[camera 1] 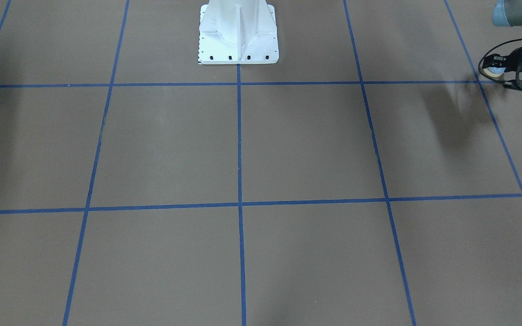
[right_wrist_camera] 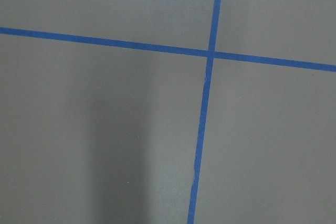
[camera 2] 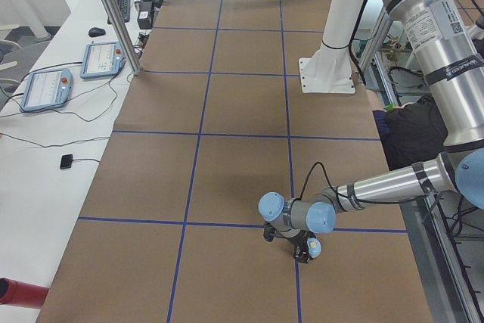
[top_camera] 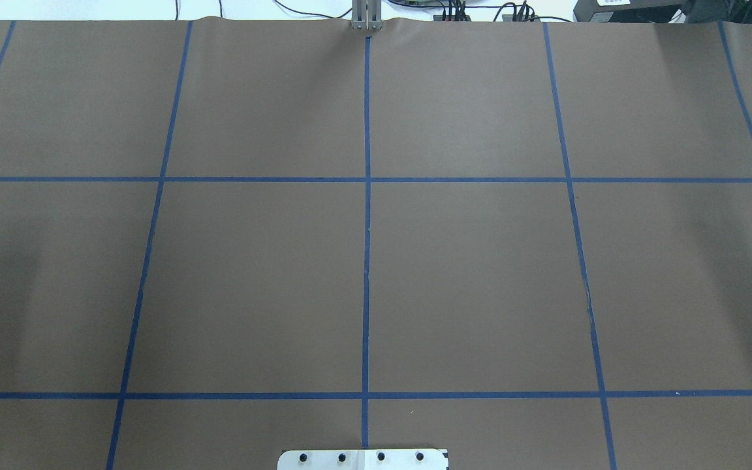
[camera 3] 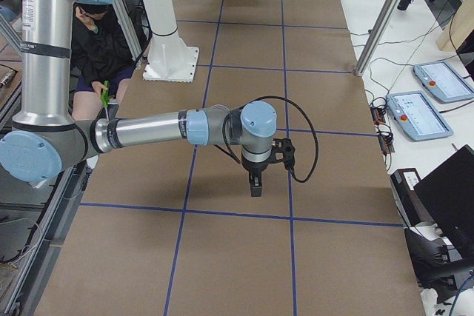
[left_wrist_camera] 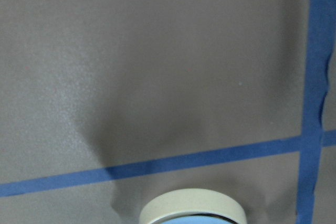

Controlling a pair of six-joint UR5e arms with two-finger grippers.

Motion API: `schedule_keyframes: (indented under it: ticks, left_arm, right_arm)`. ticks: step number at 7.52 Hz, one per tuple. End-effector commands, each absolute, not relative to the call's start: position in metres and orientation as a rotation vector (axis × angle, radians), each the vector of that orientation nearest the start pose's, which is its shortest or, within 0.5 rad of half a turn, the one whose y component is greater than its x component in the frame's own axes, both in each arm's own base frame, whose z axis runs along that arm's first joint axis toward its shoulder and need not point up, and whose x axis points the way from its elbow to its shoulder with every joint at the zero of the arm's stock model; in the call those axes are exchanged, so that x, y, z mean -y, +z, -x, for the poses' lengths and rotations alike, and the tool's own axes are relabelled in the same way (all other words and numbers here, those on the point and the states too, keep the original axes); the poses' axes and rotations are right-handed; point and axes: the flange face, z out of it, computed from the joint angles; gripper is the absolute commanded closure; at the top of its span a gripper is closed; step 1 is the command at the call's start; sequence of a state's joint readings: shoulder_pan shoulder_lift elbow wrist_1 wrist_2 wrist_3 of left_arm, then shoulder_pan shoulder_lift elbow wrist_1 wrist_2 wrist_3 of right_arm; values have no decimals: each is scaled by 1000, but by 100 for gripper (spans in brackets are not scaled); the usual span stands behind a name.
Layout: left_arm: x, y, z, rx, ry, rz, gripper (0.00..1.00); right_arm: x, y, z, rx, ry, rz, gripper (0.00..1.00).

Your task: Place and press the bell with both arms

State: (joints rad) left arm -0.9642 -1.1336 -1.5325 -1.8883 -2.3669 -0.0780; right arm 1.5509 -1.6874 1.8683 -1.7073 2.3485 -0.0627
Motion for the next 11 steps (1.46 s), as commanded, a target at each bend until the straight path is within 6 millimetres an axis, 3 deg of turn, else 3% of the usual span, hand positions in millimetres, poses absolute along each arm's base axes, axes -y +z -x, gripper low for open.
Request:
schedule_keyframes:
  ticks: [1,2,3,5,6,9,11]
  left_arm:
    - [245,812,-96,-702,441,414,24]
    - [245,812,-97,-702,442,416,23]
    - [245,812,-98,-702,446,415,31]
    - [247,808,-99,-715,459,383,65]
    - [248,804,-100,-718,463,375,74]
    - [241,758,-93,-743,476,320,78]
    - [261,726,-104,-748,477,296,78]
  right_arm:
    - [440,580,-55,777,-94,-60,0]
    - [440,580,-55,777,-96,-59,0]
    - [440,580,-55,777,-94,-60,0]
    - [440,580,-55,777,-93,-59,0]
    - [440,580,-55,777,-94,-60,0]
    - [440,578,-55,778,-95,-63,0]
    - [440,578,-54,786,-96,-63,0]
